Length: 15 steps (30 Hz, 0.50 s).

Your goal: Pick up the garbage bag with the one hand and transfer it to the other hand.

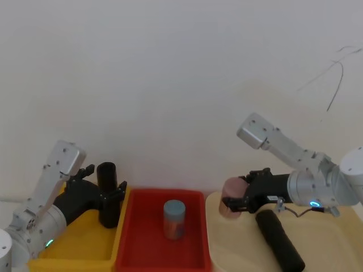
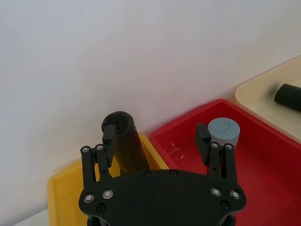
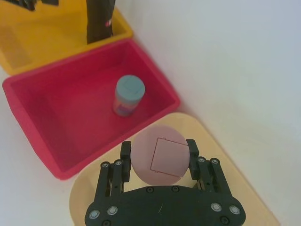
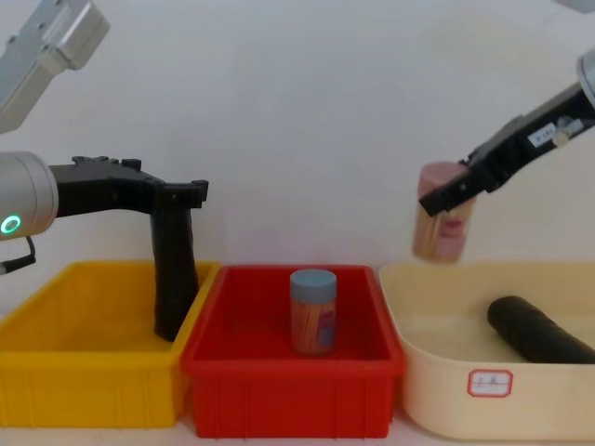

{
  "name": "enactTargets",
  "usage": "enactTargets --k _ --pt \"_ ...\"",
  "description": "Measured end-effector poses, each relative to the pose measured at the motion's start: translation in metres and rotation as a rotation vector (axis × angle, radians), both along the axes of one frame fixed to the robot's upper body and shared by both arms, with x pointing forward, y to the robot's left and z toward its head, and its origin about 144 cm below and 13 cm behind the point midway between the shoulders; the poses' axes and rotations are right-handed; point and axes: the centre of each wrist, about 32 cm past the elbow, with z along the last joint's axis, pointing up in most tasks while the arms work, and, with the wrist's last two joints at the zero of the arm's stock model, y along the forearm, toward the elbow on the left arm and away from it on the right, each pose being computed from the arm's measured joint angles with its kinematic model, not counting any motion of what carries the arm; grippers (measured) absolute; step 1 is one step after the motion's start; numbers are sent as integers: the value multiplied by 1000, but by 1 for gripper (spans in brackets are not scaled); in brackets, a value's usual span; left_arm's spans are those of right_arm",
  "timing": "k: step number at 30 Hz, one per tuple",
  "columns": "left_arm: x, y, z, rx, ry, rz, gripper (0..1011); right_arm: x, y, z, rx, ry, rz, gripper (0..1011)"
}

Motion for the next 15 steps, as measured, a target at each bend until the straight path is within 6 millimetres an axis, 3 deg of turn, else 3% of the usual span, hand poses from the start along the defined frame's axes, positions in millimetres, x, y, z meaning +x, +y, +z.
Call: enactTargets --k 4,15 --pt "0 0 0 0 0 0 1001 1 -3 -6 1 26 -7 676" --pt "0 0 0 0 0 0 1002 3 -8 -17 4 67 -16 979"
